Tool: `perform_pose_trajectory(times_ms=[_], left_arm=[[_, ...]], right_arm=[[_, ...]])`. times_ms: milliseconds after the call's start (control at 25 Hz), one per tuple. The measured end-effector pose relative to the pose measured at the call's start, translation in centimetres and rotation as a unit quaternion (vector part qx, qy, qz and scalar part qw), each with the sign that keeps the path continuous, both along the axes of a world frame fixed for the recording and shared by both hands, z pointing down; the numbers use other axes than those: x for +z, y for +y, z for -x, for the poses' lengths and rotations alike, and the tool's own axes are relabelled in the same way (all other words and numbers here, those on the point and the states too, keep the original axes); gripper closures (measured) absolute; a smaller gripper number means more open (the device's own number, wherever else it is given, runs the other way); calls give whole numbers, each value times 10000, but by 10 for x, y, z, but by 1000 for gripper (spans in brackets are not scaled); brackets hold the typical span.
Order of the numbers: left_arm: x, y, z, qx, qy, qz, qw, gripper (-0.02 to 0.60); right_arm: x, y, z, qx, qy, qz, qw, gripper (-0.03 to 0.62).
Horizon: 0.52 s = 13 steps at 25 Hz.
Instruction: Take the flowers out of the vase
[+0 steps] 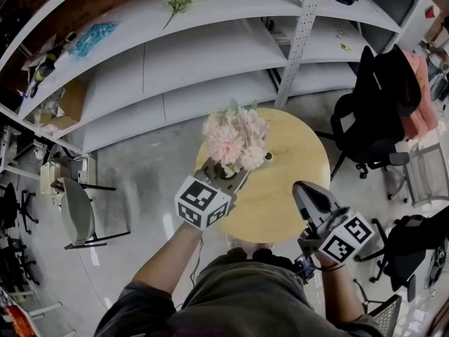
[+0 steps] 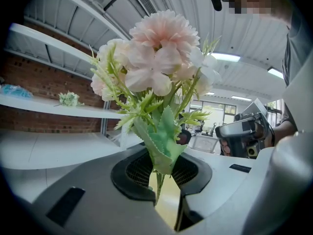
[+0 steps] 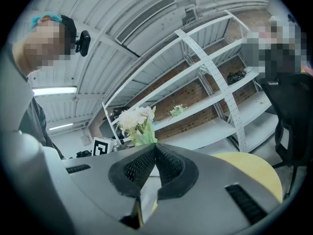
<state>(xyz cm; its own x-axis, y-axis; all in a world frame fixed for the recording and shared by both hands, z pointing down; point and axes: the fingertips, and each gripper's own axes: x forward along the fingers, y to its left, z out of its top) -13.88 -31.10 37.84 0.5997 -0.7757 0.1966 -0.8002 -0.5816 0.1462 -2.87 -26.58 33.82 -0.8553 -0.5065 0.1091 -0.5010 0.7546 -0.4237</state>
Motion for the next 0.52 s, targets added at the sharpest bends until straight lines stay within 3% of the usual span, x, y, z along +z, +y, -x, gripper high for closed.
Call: perform_pose_trajectory(times_ms=[520], left_arm=[[-9,-9,2,80,28,-94,9999,499]], right_arm=[[2,0,4,80,-16,61,9999,579]])
